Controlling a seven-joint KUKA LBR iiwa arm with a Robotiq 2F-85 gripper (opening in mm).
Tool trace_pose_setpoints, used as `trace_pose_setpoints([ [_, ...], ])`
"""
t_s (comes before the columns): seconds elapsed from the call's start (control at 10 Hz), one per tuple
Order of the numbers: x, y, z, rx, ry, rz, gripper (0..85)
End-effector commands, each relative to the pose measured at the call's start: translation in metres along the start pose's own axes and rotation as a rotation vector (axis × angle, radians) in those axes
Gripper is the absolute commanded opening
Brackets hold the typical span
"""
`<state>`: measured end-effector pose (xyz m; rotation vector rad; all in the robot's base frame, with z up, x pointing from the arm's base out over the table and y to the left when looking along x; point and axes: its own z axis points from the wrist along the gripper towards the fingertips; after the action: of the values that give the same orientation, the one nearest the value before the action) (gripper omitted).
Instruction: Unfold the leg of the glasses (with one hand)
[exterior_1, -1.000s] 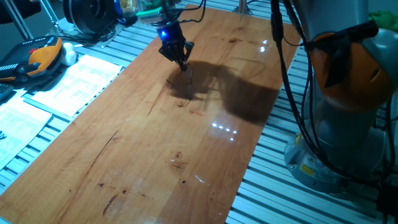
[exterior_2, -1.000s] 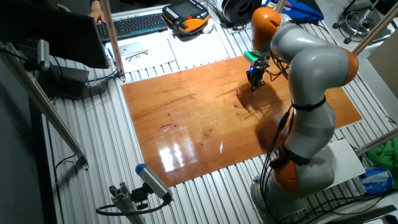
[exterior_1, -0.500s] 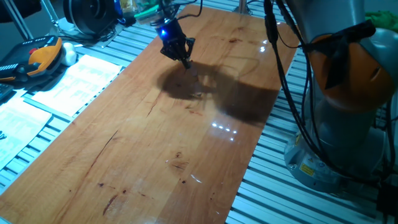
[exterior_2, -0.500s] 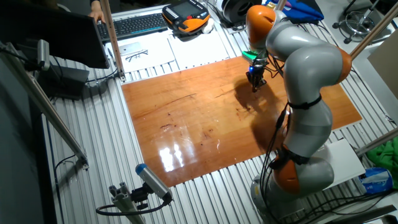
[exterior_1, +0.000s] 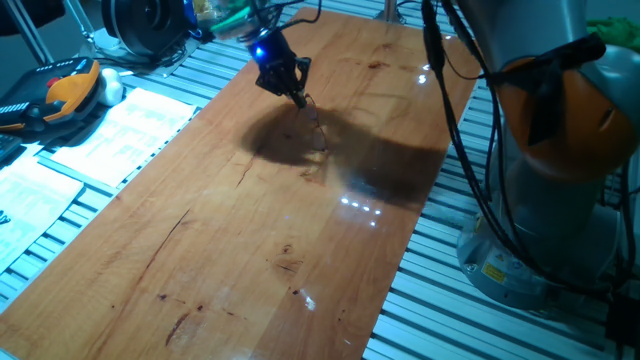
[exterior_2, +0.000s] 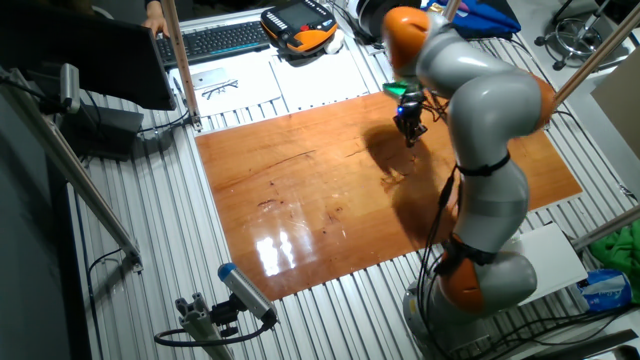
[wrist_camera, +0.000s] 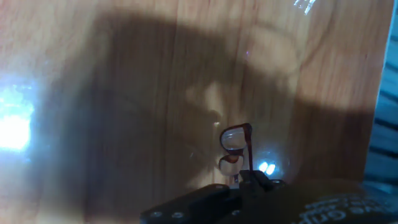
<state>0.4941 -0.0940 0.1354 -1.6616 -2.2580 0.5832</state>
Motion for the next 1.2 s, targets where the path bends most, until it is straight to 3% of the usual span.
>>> trace_pose_setpoints([
  [0.0,0.001,0.0,-0.001,0.065,-0.052,-0.042,0.0],
  [0.1,0.003,0.0,-0.001,0.084,-0.084,-0.055,0.0],
  [0.3,0.015,0.004,0.004,0.122,-0.177,-0.066,0.0],
  [0.4,0.018,0.005,0.005,0.128,-0.196,-0.063,0.0],
  [0.8,0.018,0.008,0.007,0.131,-0.188,-0.072,0.0],
  [1.1,0.02,0.011,0.008,0.095,-0.179,-0.063,0.0],
])
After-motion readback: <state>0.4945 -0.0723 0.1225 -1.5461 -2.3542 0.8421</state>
